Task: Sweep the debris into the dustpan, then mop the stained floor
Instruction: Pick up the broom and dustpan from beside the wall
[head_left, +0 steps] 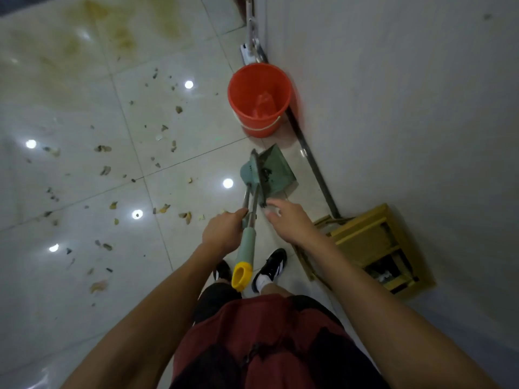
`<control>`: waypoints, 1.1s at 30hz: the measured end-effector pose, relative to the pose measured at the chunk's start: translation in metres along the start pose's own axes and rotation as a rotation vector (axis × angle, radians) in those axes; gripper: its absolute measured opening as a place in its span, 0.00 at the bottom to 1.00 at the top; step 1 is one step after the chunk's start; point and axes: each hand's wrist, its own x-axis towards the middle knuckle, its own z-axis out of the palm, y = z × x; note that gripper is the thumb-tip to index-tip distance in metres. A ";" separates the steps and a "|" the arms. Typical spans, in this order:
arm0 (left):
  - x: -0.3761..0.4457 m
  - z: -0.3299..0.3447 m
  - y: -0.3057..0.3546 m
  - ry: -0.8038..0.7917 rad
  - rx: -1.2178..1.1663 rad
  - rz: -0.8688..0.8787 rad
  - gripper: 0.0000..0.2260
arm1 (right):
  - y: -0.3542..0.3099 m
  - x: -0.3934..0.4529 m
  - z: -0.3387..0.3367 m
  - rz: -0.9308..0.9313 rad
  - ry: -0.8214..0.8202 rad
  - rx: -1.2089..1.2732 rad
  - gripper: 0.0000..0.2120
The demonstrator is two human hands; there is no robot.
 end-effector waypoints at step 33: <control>-0.126 0.029 -0.169 0.192 -0.045 -0.327 0.18 | -0.149 -0.049 0.205 0.244 -0.353 0.174 0.04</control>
